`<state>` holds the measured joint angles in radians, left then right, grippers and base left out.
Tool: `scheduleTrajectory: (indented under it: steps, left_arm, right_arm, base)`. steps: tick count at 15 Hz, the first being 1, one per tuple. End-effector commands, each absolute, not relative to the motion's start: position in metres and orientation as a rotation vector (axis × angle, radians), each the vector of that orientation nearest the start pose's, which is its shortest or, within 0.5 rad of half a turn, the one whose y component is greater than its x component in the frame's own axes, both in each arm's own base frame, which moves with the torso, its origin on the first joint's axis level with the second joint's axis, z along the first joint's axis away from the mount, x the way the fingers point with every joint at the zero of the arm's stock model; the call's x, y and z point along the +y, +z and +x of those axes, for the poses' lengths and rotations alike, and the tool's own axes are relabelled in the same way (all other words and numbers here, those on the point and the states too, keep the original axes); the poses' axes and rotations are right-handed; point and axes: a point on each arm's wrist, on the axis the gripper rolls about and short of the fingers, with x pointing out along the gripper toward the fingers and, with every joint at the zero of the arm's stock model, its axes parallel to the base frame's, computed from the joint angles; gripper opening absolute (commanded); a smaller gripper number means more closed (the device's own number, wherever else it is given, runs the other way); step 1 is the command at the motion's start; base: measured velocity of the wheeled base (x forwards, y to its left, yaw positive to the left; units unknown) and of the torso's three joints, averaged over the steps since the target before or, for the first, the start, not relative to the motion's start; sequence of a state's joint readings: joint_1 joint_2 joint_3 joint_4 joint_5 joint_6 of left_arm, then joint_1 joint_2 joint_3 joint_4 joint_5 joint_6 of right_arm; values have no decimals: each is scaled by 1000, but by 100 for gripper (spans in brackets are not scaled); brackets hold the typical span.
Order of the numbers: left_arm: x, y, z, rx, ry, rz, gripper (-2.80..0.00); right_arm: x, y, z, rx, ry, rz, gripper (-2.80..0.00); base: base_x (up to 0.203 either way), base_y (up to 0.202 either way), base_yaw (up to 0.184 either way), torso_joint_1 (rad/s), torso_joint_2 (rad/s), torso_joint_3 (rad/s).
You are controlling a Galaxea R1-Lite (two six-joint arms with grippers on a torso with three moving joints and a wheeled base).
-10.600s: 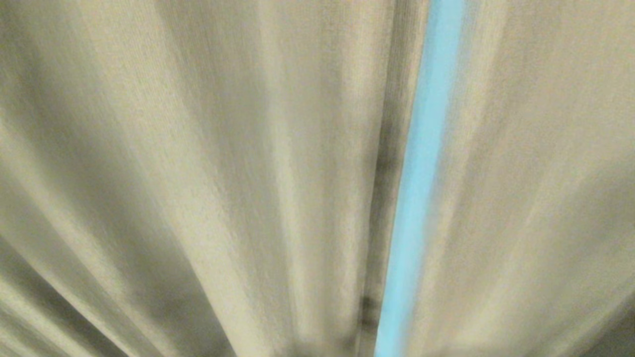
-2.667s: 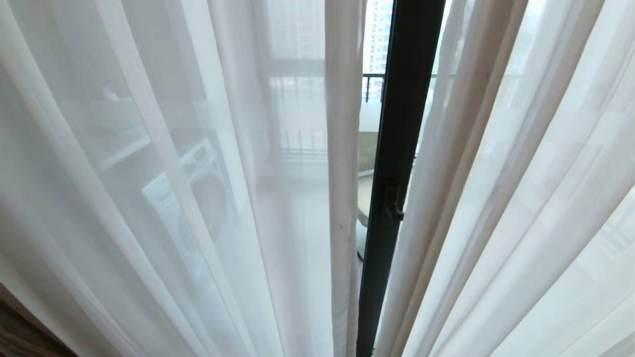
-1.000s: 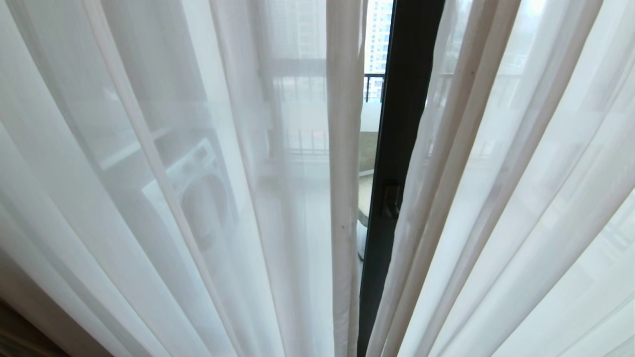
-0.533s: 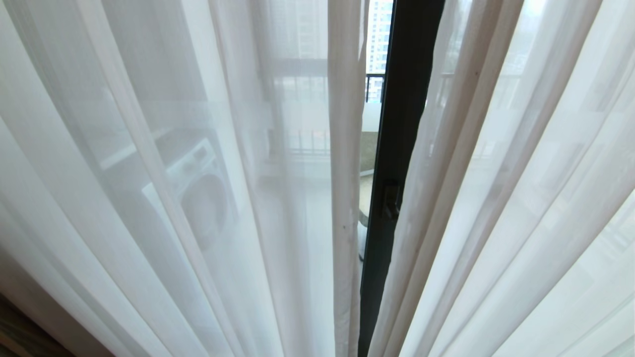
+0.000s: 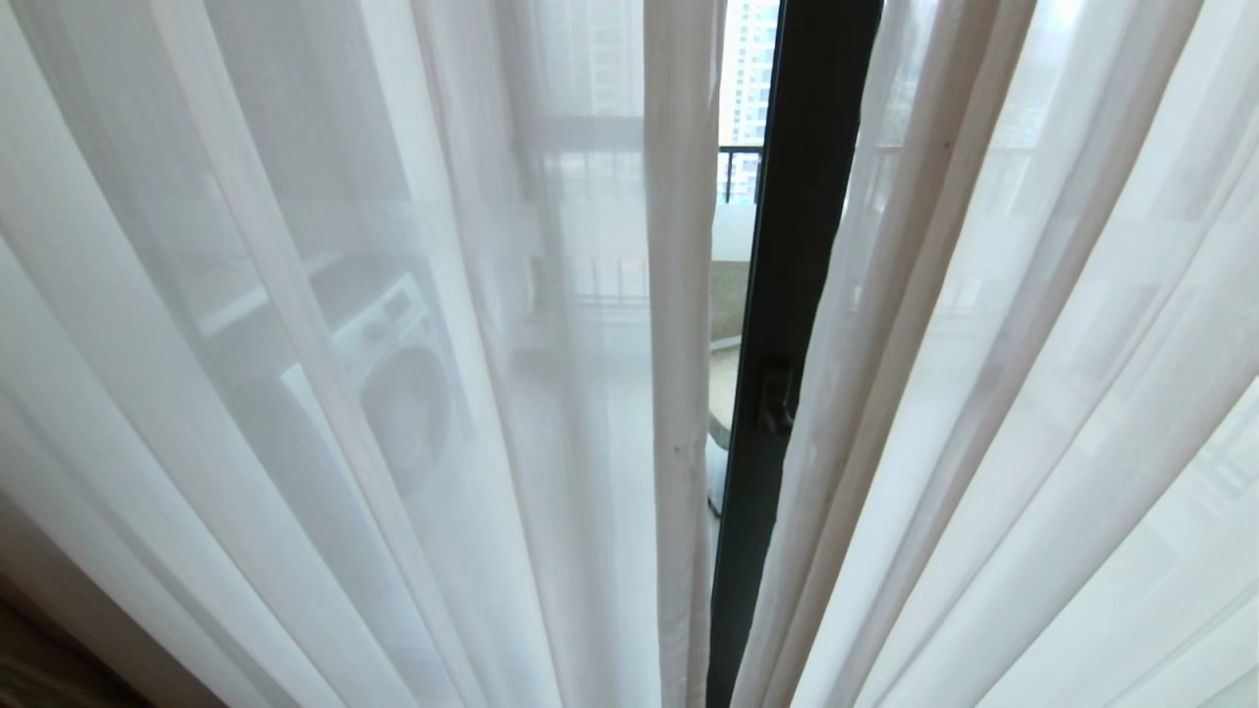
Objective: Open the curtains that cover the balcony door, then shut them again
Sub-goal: Pull the outer curtains open on both sides
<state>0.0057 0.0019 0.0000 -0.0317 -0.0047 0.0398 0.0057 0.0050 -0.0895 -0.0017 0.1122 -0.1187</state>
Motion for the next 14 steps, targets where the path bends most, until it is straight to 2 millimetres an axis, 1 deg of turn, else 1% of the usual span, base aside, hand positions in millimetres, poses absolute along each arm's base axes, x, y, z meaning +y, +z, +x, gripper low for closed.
scheduleTrajectory:
  steps: [1, 4, 6, 8, 10, 12, 14]
  left_arm:
    - [0, 79, -23, -31, 2, 40, -280]
    - [0, 79, -23, -31, 2, 40, -280]
    - [0, 79, -23, -31, 2, 40, -280]
    - [0, 79, -23, -31, 2, 40, -280]
    - [0, 79, -23, -31, 2, 40, -280]
    - [0, 79, -23, -31, 2, 40, -280]
    - [0, 79, -23, -31, 2, 40, -280]
  right_arm:
    - [3, 117, -33, -123, 153, -128, -280]
    - [5, 152, -29, -124, 236, -132, -280]
    - [6, 177, -18, -93, 300, -130, -280]
    - [8, 200, -3, -69, 391, -129, -280]
    - [11, 219, 15, -59, 524, -127, -280]
    - [14, 231, 35, -50, 660, -132, -280]
    - [16, 238, 56, -26, 744, -163, -280]
  base:
    - [0, 0, 0, 0, 0, 0]
    - [0, 0, 0, 0, 0, 0]
    - [0, 0, 0, 0, 0, 0]
    - [0, 0, 0, 0, 0, 0]
    - [0, 0, 0, 0, 0, 0]
    - [0, 0, 0, 0, 0, 0]
    - [0, 0, 0, 0, 0, 0]
